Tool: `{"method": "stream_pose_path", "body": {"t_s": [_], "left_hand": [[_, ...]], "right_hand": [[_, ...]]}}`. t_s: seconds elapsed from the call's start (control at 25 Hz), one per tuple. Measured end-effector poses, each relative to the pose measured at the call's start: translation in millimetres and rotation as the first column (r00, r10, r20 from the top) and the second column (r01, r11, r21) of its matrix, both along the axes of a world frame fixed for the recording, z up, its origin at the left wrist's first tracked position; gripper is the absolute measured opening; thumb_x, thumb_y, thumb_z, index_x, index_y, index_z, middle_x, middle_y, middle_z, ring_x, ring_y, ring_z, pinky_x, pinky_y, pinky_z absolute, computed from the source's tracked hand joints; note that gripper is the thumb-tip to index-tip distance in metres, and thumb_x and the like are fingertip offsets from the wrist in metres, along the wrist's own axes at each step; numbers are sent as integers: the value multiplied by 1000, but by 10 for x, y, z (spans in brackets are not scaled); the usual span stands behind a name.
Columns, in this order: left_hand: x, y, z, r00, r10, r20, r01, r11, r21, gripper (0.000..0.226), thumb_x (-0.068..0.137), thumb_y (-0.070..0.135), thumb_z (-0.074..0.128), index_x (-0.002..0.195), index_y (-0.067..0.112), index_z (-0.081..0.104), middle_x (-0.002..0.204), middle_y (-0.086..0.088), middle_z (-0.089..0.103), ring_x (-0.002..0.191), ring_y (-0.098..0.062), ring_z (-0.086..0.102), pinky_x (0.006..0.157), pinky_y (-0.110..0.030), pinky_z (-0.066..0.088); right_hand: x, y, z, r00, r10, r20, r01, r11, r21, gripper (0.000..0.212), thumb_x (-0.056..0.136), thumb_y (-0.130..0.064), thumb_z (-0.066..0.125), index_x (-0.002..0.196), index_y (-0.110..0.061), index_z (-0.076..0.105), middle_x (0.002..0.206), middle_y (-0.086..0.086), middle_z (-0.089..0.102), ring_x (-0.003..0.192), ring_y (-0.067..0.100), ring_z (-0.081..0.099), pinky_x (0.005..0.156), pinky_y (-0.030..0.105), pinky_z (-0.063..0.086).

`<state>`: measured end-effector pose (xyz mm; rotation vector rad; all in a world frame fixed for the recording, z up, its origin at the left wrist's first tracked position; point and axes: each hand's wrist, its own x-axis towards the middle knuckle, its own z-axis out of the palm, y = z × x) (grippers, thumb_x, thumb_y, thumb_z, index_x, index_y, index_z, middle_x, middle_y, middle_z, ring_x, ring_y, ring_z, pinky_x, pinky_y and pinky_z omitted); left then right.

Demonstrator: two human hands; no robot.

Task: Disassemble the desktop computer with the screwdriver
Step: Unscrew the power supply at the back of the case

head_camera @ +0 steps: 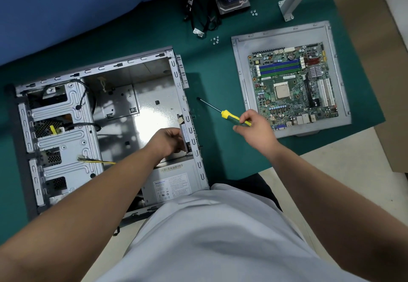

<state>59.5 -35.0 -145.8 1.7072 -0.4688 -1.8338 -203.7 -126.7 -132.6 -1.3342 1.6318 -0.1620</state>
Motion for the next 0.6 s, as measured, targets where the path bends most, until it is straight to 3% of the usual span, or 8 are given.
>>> {"method": "stream_pose_path", "body": {"t_s": [0.12, 0.28, 0.4, 0.48, 0.52, 0.6], "left_hand": [[-10, -11, 20, 999, 27, -18, -26, 999, 21, 72, 89, -30, 36, 47, 15, 73, 51, -8, 66, 40, -16, 62, 59, -30, 33], [-2, -14, -7, 1000, 31, 4, -31, 999, 30, 73, 90, -30, 38, 46, 16, 73, 50, -6, 66, 40, -15, 62, 59, -31, 35], [10, -9, -51, 1000, 20, 22, -21, 999, 40, 70, 91, -30, 40, 49, 15, 74, 52, -6, 67, 42, -15, 64, 53, -26, 42], [24, -3, -66, 999, 0, 42, -2, 999, 38, 67, 91, -29, 42, 52, 15, 74, 53, -5, 68, 43, -15, 64, 49, -22, 45], [32, 4, -74, 999, -9, 45, 7, 999, 34, 68, 91, -29, 42, 52, 16, 74, 54, -4, 68, 43, -14, 65, 49, -22, 46], [40, 9, -79, 997, -41, 64, 40, 999, 26, 69, 90, -28, 44, 51, 19, 76, 56, -4, 70, 45, -13, 64, 54, -26, 48]], "right_hand": [[133, 93, -81, 953, 221, -207, -252, 957, -142, 25, 89, -20, 74, 83, -26, 51, 98, -1, 53, 75, 14, 51, 68, 30, 42], [272, 139, -137, 838, 330, -434, -418, 900, -125, 17, 93, -28, 69, 98, -21, 55, 113, 4, 55, 100, 26, 55, 84, 34, 41], [297, 145, -94, 747, 360, -558, -510, 850, -134, 26, 92, -33, 69, 109, -16, 58, 118, 8, 55, 112, 31, 48, 97, 39, 40], [358, 153, -60, 768, 352, -534, -547, 795, -263, 27, 91, -32, 69, 112, -15, 62, 116, 9, 55, 108, 31, 51, 97, 41, 43], [417, 163, -40, 817, 378, -436, -529, 792, -305, 21, 92, -29, 68, 109, -16, 65, 112, 8, 58, 102, 30, 55, 94, 40, 47], [595, 194, -30, 891, 426, -158, -449, 877, -170, 12, 95, -29, 65, 100, -19, 69, 96, 2, 67, 87, 23, 63, 82, 33, 54]]}}
